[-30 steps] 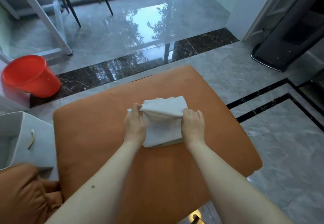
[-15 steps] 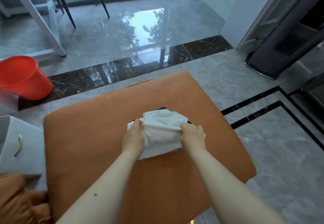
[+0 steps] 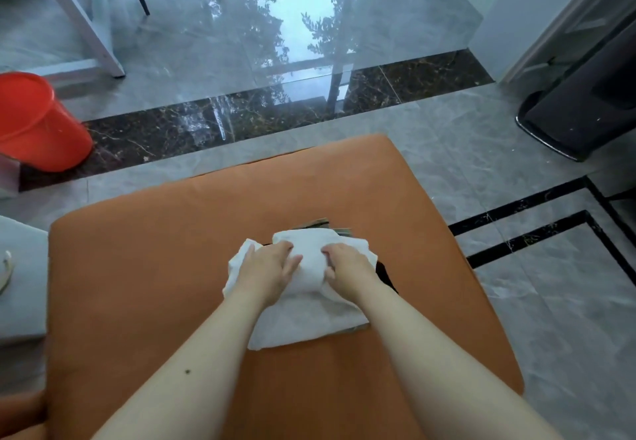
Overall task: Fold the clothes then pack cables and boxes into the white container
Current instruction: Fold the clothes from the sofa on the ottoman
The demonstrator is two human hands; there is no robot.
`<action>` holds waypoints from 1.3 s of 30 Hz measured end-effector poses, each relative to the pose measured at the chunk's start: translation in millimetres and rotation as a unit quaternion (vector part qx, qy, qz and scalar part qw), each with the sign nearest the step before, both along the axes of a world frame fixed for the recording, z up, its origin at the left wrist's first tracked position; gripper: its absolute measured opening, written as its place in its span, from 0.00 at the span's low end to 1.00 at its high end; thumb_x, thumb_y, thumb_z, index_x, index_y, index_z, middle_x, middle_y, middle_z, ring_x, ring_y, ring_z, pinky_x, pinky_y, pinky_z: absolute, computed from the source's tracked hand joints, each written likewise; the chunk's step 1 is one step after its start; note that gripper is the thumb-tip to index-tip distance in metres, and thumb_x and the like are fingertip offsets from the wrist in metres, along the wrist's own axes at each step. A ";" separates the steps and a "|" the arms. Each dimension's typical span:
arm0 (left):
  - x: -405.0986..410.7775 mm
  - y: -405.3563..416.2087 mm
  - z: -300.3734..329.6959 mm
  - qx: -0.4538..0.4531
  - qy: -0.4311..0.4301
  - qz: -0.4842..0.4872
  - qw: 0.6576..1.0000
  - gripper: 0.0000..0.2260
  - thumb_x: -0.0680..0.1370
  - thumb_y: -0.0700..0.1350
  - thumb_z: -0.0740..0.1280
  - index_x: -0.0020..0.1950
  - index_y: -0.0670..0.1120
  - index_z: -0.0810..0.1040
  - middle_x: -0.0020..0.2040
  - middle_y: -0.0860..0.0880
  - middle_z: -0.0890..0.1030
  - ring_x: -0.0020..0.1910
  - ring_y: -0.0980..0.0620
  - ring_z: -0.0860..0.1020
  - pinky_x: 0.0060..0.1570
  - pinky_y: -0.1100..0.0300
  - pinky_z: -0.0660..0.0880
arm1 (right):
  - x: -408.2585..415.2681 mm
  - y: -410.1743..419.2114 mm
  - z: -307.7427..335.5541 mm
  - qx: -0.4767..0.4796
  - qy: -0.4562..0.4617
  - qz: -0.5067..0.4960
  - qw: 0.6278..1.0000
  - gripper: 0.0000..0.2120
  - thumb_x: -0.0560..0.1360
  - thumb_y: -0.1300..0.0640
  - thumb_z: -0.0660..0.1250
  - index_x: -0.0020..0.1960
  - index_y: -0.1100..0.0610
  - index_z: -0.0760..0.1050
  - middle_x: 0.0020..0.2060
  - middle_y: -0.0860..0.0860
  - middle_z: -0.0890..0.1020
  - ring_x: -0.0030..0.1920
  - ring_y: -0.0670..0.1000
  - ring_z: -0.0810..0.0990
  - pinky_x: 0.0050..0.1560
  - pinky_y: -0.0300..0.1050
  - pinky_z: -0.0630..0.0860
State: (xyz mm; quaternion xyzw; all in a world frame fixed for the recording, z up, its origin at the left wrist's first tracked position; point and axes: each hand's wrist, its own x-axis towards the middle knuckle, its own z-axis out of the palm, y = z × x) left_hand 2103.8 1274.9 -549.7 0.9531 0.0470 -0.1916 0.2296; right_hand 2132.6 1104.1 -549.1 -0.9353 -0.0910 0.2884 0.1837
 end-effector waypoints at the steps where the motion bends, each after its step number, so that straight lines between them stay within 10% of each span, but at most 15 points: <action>1: -3.6 0.2 -6.7 0.007 0.027 -0.035 0.999 0.23 0.78 0.61 0.57 0.68 0.50 0.68 0.65 0.50 0.75 0.68 0.48 0.69 0.70 0.48 0.58 | -3.6 -4.6 -5.3 0.017 0.030 0.011 0.999 0.24 0.75 0.55 0.61 0.71 0.55 0.66 0.68 0.52 0.71 0.69 0.54 0.68 0.68 0.48 0.66; 7: -11.6 7.7 -30.0 0.122 0.082 -0.127 0.981 0.39 0.73 0.48 0.66 0.78 0.54 0.47 0.77 0.49 0.53 0.77 0.45 0.50 0.76 0.45 0.42 | -8.7 -14.0 -20.2 -0.016 0.061 0.097 0.993 0.39 0.73 0.53 0.66 0.78 0.51 0.49 0.77 0.52 0.53 0.76 0.53 0.53 0.76 0.53 0.52; 15: -2.0 -4.5 -8.7 0.093 -0.042 0.014 0.995 0.27 0.74 0.32 0.56 0.72 0.50 0.63 0.70 0.51 0.69 0.69 0.49 0.66 0.73 0.50 0.54 | 8.7 4.8 1.0 -0.080 -0.034 0.064 0.994 0.16 0.74 0.66 0.60 0.60 0.57 0.69 0.60 0.54 0.74 0.62 0.58 0.73 0.57 0.50 0.73; 24: 3.7 -3.1 66.1 0.162 -0.190 -0.009 0.968 0.29 0.75 0.33 0.59 0.75 0.49 0.59 0.75 0.48 0.62 0.74 0.45 0.60 0.75 0.48 0.51 | 3.0 3.0 79.5 -0.049 -0.221 0.042 0.973 0.26 0.73 0.68 0.59 0.69 0.56 0.64 0.60 0.52 0.73 0.62 0.55 0.71 0.51 0.48 0.72; 30: -44.3 -11.2 85.4 0.161 -0.332 0.015 0.930 0.27 0.70 0.28 0.64 0.69 0.42 0.71 0.68 0.39 0.73 0.68 0.35 0.70 0.70 0.38 0.60 | -37.7 -3.2 95.9 -0.029 -0.343 0.038 0.938 0.27 0.73 0.70 0.60 0.72 0.59 0.65 0.67 0.57 0.71 0.67 0.58 0.70 0.65 0.50 0.69; 33: -82.6 -14.6 52.8 0.133 -0.148 -0.043 0.979 0.30 0.76 0.37 0.62 0.76 0.46 0.58 0.77 0.42 0.59 0.76 0.38 0.57 0.75 0.41 0.50 | -70.6 -7.3 64.8 -0.090 -0.224 0.047 0.969 0.28 0.77 0.66 0.57 0.76 0.55 0.56 0.75 0.55 0.60 0.76 0.56 0.57 0.76 0.52 0.52; 36: -112.4 -11.9 7.8 0.100 0.115 -0.112 0.982 0.28 0.81 0.55 0.54 0.78 0.53 0.46 0.79 0.47 0.43 0.78 0.43 0.44 0.76 0.46 0.44 | -100.3 -12.0 32.2 -0.092 -0.028 -0.008 0.995 0.31 0.75 0.64 0.60 0.76 0.53 0.53 0.73 0.53 0.61 0.74 0.55 0.59 0.72 0.49 0.60; 39: -110.0 -12.2 -6.5 0.120 0.072 -0.105 0.985 0.21 0.82 0.53 0.51 0.76 0.54 0.55 0.77 0.46 0.54 0.75 0.44 0.55 0.73 0.48 0.53 | -115.8 -7.1 16.3 -0.011 -0.009 -0.166 0.986 0.22 0.76 0.63 0.58 0.70 0.57 0.66 0.65 0.54 0.72 0.65 0.56 0.71 0.63 0.49 0.69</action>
